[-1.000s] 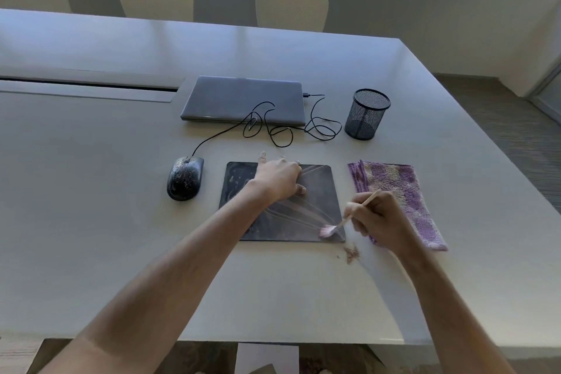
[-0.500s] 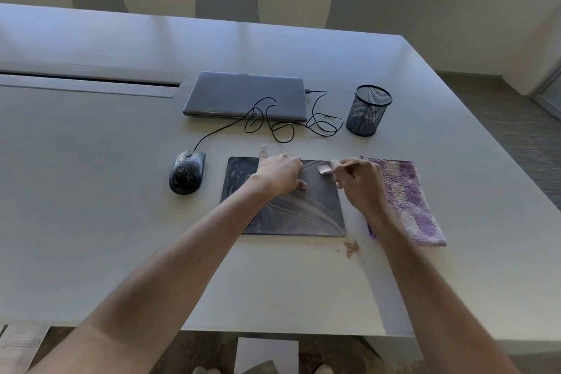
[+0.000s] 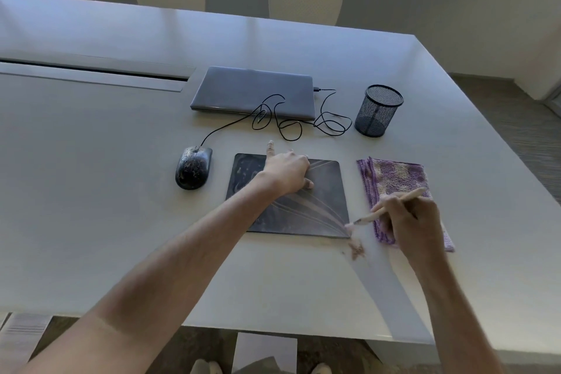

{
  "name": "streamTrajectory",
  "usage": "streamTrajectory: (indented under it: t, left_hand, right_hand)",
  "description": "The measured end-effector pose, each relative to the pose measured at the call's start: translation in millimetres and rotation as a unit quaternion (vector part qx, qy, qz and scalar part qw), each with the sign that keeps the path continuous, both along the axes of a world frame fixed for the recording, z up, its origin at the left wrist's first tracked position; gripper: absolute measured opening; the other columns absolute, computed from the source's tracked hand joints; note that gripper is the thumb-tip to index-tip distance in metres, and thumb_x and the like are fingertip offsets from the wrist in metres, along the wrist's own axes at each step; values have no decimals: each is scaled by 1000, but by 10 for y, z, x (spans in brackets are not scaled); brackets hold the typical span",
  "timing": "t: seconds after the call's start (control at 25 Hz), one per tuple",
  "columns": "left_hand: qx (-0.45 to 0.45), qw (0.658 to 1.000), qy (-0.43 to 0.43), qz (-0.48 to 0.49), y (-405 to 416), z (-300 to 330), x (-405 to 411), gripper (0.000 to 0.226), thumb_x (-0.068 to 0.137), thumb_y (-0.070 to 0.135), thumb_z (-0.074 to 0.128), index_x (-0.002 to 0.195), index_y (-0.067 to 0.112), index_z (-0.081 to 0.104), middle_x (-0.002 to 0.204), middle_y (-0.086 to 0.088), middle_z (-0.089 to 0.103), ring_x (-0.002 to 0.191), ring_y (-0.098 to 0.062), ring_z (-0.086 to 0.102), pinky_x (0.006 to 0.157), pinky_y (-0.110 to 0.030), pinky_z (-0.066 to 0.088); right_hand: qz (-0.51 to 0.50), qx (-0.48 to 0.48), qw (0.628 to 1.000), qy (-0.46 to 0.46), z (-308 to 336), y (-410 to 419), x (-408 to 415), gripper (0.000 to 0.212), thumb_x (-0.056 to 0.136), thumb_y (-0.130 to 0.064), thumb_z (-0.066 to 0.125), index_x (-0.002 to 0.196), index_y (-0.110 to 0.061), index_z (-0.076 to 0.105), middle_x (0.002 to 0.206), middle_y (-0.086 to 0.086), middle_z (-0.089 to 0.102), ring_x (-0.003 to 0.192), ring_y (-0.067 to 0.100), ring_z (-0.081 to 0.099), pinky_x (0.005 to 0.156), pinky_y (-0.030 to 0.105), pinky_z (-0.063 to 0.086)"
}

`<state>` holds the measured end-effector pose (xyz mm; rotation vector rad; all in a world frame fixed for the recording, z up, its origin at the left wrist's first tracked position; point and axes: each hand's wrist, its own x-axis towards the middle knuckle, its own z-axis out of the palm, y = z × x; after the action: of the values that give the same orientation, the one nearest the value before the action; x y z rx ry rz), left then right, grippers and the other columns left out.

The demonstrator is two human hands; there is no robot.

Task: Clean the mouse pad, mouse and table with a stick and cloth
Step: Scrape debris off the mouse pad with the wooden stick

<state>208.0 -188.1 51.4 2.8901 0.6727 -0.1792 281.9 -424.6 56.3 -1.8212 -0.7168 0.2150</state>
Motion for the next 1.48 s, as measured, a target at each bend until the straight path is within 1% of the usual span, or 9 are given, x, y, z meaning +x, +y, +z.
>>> streamTrajectory:
  t: [0.08,0.2,0.36,0.48,0.8,0.92,1.08,1.32,1.48]
  left_hand:
    - [3,1000,1,1,2,-12,9,47,89,51,57,124,20,55,124,-11,57,124,-25,50,111,-61,-7]
    - [3,1000,2,-2,-2,-29,15,49,89,51,56,126,20,54,127,-10,57,125,-25,49,111,-61,-8]
    - [6,1000,0,4,10,-50,-2,50,89,51,56,128,21,52,130,-8,56,126,-24,48,111,-62,-7]
    - [2,1000,5,-2,11,-63,-4,50,90,51,56,129,21,52,135,-5,54,130,-23,44,110,-63,-7]
    - [-3,1000,3,-5,11,-55,1,50,91,49,55,132,21,51,141,-3,50,136,-21,36,110,-63,-9]
    - [6,1000,6,-5,12,-55,9,48,90,50,54,129,21,52,138,-3,52,134,-21,38,110,-63,-8]
    - [11,1000,10,-2,9,-56,8,48,90,51,54,128,21,52,136,-4,53,132,-22,40,110,-64,-7]
    - [10,1000,10,0,4,-57,5,49,91,50,53,131,21,50,138,-5,52,133,-22,40,110,-64,-7]
    - [17,1000,9,-2,-4,-45,0,51,91,49,53,133,20,49,138,-5,52,137,-23,35,110,-64,-8]
  right_hand:
    - [7,58,998,18,-14,158,96,33,84,-33,55,65,-12,71,47,7,59,35,20,48,40,26,39]
    - [-1,16,999,-46,-90,518,165,30,91,-32,56,69,-15,70,58,5,68,48,18,62,51,37,51]
    - [13,-39,993,-115,-124,867,172,20,94,-26,60,76,-29,69,61,-1,70,50,2,63,55,31,52]
    - [30,-78,986,-143,-91,861,212,37,94,-27,57,60,-18,65,50,0,63,46,13,60,54,33,51]
    - [122,-163,979,13,105,299,223,37,84,-21,55,53,-3,67,43,5,60,36,14,48,44,27,41]
    - [105,-129,986,11,224,271,305,36,77,-31,53,56,-7,68,44,6,59,36,14,48,42,22,38]
    - [144,-91,985,-19,155,395,263,33,87,-28,55,63,-9,68,54,11,65,45,27,56,51,37,47]
    - [114,-113,987,-15,139,279,347,31,77,-34,51,59,-17,69,47,6,60,39,16,49,46,28,41]
    - [140,-109,984,-30,129,289,260,32,88,-25,54,59,-20,67,46,3,59,38,14,48,47,28,39]
